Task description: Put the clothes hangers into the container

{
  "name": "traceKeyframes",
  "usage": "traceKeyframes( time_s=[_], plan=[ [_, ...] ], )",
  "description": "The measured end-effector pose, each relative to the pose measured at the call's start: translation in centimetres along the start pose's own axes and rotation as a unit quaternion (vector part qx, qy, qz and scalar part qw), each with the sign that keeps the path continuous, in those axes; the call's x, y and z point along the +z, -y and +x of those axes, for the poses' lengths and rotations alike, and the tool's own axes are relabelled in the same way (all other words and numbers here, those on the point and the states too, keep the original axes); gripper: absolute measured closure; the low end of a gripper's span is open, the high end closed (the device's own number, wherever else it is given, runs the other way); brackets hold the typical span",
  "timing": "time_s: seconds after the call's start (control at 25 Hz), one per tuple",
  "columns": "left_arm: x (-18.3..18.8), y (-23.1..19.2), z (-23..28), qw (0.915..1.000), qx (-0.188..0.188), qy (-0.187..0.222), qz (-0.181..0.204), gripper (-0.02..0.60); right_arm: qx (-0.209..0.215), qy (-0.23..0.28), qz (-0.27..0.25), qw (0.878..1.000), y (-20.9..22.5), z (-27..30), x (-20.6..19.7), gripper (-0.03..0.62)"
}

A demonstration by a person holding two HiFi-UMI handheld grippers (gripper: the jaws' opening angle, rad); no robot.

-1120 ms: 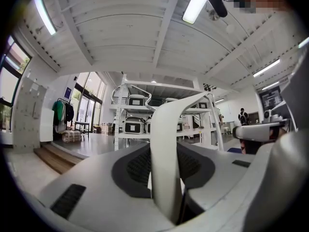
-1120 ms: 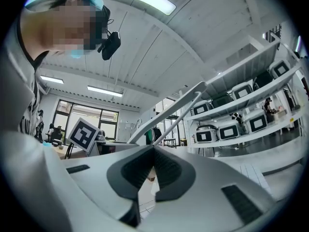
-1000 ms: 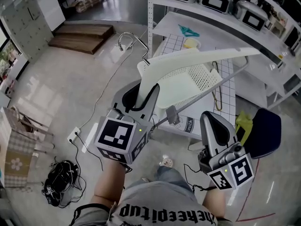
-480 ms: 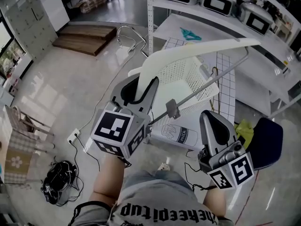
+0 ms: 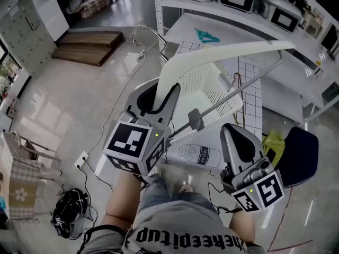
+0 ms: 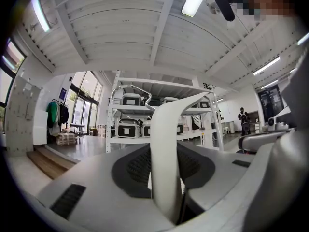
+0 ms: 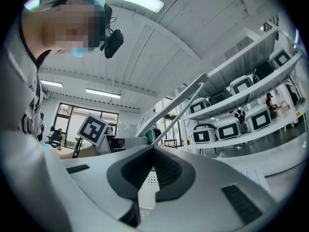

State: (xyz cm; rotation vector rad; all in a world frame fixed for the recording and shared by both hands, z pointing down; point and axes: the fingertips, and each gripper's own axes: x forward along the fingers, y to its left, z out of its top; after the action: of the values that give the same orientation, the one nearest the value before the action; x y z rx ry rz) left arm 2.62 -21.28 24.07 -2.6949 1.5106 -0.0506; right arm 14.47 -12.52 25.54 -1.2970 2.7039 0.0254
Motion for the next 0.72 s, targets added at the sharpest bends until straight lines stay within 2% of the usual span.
traceKeyframes(
  time_s=[0.36,0.72],
  plan=[
    [-0.1,-1.4,4.3,0.9974,-0.071,-0.007,-0.003,0.437,-0.061,-0.009,-0.002,0.998,0.7,2.9,-0.2,0.591],
    [-1.3,-3.0,7.2,0.9910,-0.132,-0.018,-0.013,0.437,-0.125,-0.015,-0.005,0.992,0.8,5.3,-0.6,0.591]
  ],
)
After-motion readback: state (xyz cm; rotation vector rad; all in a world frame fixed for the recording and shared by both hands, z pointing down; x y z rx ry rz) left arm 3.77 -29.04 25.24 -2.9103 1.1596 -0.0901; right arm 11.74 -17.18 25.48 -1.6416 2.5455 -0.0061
